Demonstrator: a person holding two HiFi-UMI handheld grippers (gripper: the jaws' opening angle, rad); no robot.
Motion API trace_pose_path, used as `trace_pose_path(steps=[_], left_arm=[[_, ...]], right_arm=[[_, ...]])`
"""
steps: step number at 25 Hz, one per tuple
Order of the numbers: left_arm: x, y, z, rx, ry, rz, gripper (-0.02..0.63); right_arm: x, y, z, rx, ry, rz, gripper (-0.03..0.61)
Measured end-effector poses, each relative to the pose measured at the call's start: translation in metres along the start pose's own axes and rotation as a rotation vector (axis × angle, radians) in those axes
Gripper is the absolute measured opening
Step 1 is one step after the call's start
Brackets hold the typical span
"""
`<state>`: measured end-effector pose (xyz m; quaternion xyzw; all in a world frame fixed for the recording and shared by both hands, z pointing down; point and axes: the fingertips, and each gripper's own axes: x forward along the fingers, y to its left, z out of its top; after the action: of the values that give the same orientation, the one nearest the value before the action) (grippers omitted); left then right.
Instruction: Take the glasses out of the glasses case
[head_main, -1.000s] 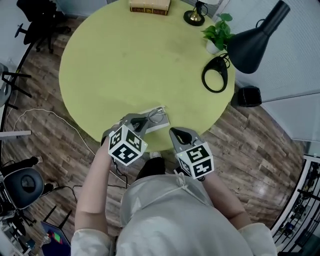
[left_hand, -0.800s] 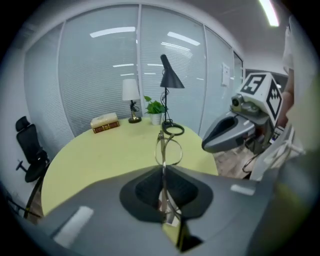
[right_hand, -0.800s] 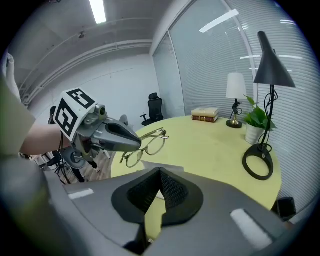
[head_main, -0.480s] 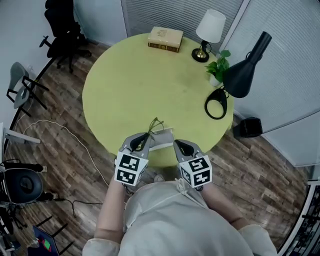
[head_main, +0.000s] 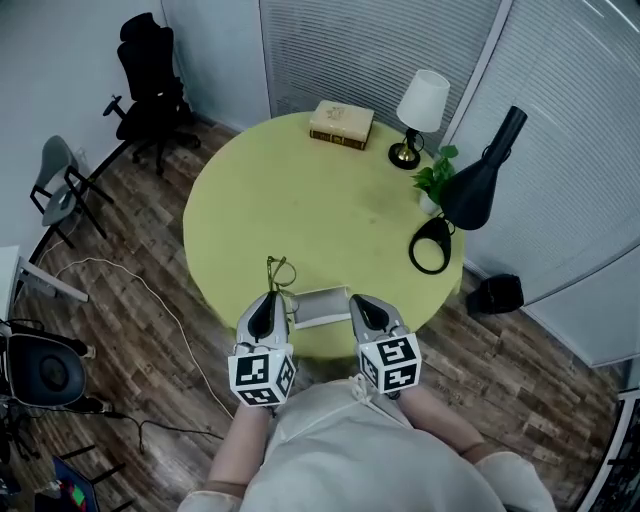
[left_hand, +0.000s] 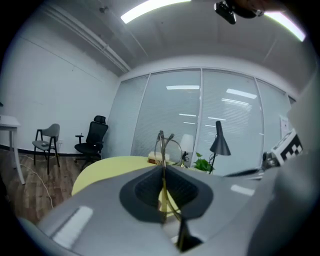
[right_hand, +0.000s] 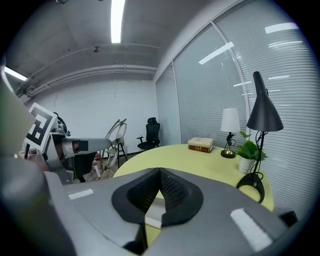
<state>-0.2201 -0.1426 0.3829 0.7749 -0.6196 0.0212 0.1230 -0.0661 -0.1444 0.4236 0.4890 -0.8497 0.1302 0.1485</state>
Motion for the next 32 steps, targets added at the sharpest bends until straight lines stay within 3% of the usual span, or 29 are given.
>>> trace_pose_path(steps=[5, 14, 21, 32], left_arm=[[-0.014, -0.006, 0.007, 0.006, -0.054, 0.028, 0.015], [-0.015, -0.01, 0.009, 0.025, -0.044, 0.021, 0.015], [-0.015, -0.014, 0.013, 0.07, -0.045, 0.009, 0.015], [-0.005, -0.006, 0.008, 0.076, -0.013, 0.01, 0.015]], right_arm=[[-0.009, 0.005, 0.009, -0.029, -0.016, -0.002, -0.002], [-0.011, 0.016, 0.017, -0.09, -0.015, 0.033, -0.002], [-0.011, 0.015, 0.016, -0.087, 0.003, 0.02, -0.002], [-0.004, 0.011, 0.015, -0.06, 0.004, -0.006, -0.002]])
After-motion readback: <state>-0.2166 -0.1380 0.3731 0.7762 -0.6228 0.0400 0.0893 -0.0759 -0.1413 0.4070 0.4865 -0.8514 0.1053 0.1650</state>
